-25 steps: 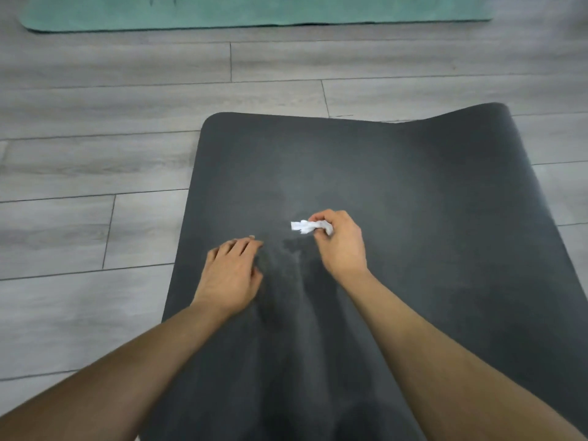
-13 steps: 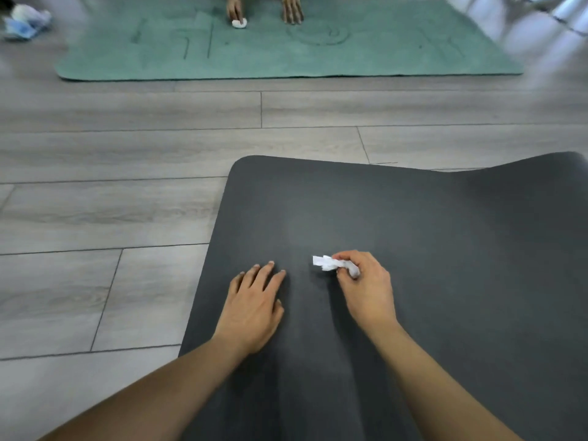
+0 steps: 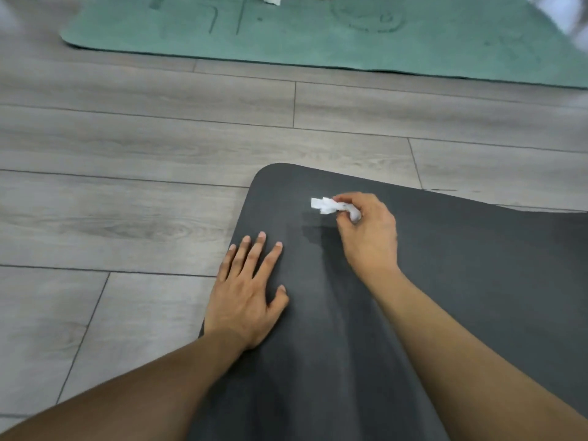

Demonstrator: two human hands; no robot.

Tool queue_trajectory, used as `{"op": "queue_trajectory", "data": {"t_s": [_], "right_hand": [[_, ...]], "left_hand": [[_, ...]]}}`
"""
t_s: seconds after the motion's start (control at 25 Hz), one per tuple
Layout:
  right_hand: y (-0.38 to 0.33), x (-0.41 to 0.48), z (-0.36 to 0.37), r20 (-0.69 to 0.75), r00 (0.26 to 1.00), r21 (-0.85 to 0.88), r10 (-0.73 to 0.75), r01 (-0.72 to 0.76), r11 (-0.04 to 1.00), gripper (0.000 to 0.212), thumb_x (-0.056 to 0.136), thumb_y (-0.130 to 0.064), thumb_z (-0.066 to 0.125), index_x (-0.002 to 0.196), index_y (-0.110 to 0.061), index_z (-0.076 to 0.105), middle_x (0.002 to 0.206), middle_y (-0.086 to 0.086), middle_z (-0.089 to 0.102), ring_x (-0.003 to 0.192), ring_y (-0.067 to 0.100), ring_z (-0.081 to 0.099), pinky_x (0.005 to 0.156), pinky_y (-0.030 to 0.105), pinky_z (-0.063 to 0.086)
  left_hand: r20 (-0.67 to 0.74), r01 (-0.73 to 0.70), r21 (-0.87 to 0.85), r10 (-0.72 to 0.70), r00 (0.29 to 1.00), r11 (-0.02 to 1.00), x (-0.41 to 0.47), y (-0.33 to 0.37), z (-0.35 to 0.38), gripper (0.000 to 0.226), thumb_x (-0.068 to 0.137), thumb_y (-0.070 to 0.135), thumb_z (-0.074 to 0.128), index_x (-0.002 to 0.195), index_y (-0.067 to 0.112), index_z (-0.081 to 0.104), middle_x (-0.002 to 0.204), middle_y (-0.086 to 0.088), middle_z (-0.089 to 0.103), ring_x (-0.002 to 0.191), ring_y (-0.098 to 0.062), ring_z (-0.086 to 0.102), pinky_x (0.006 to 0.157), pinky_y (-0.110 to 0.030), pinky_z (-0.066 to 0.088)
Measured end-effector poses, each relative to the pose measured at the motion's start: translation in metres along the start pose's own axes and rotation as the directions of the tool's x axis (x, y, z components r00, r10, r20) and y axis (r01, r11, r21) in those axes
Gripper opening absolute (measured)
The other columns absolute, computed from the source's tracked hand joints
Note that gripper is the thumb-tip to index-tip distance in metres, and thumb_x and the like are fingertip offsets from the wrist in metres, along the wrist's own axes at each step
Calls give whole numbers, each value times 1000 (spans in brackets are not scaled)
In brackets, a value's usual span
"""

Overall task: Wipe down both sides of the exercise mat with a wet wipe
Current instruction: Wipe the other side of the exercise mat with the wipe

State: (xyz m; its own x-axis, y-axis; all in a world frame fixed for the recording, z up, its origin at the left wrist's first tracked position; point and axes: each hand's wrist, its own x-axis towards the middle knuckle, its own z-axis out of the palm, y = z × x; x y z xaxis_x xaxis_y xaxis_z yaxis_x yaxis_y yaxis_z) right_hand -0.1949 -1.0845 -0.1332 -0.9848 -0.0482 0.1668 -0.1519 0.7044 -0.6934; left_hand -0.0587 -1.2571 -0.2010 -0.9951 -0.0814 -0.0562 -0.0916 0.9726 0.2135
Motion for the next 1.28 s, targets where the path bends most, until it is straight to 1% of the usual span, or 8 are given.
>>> {"op": "queue_trajectory", "data": {"t_s": [0.16,0.32,0.4,0.68,0.84,1.08,1.16,1.28], "right_hand": [[-13,67,33,-139,970,-101,-201,188,977,28,85,-9,61,107,-23,70,110,-7,67,102,16,55,93,26,39],[13,58,90,238,956,-244,-171,229,942,38,96,-19,51,134,-15,57,141,7,53,133,27,45,112,39,33],[25,57,98,229,956,-232,-184,237,943,41,97,-11,47,138,-15,55,146,7,49,136,26,42,116,38,28],[24,61,90,68,956,-295,-287,294,909,31,85,0,61,110,-16,72,100,6,57,87,28,47,80,41,48],[9,79,105,-141,989,-196,-32,4,981,24,85,2,58,99,-10,72,91,9,55,79,28,44,74,45,49],[-43,72,149,226,907,-201,-354,399,895,22,80,5,58,98,-1,69,94,15,56,82,32,49,71,42,48],[-4,81,117,136,942,-297,-307,335,894,21,79,4,58,96,-3,69,93,14,55,82,32,48,69,41,47],[51,85,56,-95,995,-343,-6,-27,939,16,87,2,51,91,-1,66,95,14,52,85,30,43,74,45,46]], "left_hand": [[35,10,6,-10,999,1000,5,-2,0,77,94,55,30,164,33,6,172,2,3,159,-19,-1,127,-45,7],[20,-6,-2,6,1000,1000,8,-4,4,80,89,51,42,163,28,21,171,-1,16,158,-23,13,125,-48,16],[8,-12,10,12,1000,1000,10,-5,5,81,88,50,44,162,27,24,170,-2,19,157,-25,16,125,-50,18],[40,-2,15,1,999,1000,11,-4,1,86,83,49,49,162,26,25,170,-3,20,157,-26,18,123,-51,20],[28,-8,12,7,1000,1000,12,-4,2,85,82,49,49,161,24,28,169,-5,22,156,-28,21,123,-50,19],[32,-18,10,18,999,1000,11,-4,3,81,84,46,47,160,23,32,169,-5,21,156,-28,20,122,-51,20],[37,-10,9,10,999,1000,11,-3,1,83,84,47,46,162,25,27,170,-4,20,157,-27,19,123,-51,20],[46,-7,10,7,999,1000,12,-3,0,83,86,48,46,162,27,23,170,-3,18,157,-26,16,124,-51,20]]}}
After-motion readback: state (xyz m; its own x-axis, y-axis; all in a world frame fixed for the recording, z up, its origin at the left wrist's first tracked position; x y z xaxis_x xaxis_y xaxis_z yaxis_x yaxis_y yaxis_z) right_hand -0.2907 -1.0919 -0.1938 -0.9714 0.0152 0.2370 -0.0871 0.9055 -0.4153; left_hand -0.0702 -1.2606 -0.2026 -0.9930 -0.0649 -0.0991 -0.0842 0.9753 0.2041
